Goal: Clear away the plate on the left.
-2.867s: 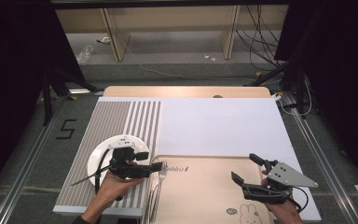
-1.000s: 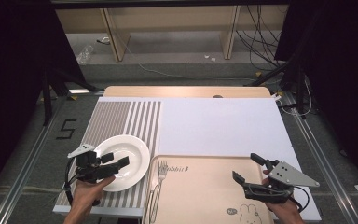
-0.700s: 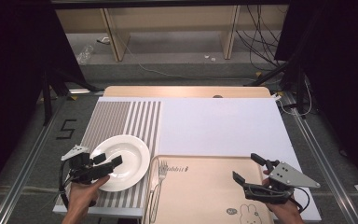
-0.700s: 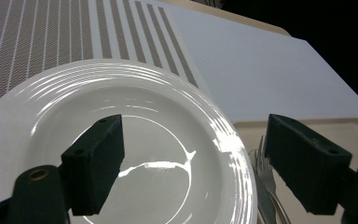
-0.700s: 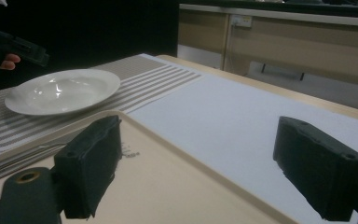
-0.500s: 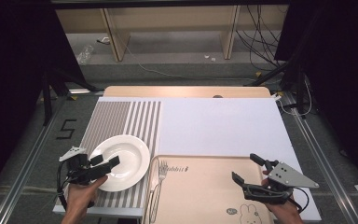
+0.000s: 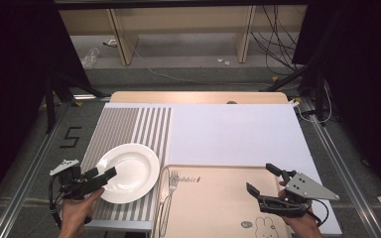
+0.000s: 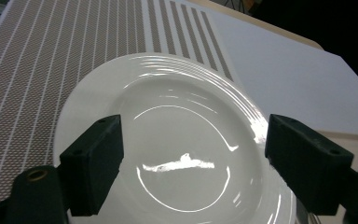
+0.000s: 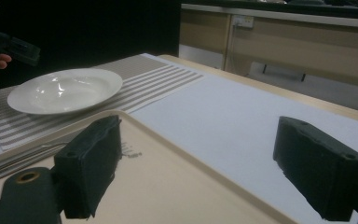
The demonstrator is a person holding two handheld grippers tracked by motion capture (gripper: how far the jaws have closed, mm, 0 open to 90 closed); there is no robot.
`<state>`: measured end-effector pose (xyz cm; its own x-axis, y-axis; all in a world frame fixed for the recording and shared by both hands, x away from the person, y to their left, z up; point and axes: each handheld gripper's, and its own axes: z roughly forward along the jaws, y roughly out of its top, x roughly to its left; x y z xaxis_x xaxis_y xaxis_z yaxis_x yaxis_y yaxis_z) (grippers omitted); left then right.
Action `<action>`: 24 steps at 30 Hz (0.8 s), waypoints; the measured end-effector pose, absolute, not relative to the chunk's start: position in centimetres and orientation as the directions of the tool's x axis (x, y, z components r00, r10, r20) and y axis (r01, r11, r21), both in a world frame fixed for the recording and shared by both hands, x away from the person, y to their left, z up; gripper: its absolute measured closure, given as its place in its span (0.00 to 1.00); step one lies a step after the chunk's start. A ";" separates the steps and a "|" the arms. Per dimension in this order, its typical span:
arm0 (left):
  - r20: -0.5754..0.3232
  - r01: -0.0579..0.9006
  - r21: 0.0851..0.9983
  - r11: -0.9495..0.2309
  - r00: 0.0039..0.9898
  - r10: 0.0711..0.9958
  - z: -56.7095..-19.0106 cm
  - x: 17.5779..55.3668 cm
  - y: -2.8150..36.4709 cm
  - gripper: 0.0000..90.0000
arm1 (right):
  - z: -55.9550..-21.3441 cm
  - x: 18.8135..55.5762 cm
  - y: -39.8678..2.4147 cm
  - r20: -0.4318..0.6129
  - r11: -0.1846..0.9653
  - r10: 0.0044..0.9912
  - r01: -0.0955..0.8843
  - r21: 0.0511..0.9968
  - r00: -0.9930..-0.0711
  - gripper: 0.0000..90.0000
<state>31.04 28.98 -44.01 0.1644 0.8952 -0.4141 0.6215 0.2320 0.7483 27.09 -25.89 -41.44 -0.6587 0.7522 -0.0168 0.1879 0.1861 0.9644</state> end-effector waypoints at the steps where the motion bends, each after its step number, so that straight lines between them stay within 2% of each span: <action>1: -0.418 0.621 0.747 0.238 0.160 0.894 -44.0 31.0 29.1 0.21 | -41.5 27.1 -25.9 -0.018 0.185 0.752 0.185 0.965 -0.659 0.18; 24: -0.436 0.649 0.697 0.304 0.046 0.899 -44.7 31.1 31.1 0.22 | -41.5 27.1 -25.8 -0.017 0.187 0.749 0.187 0.964 -0.662 0.18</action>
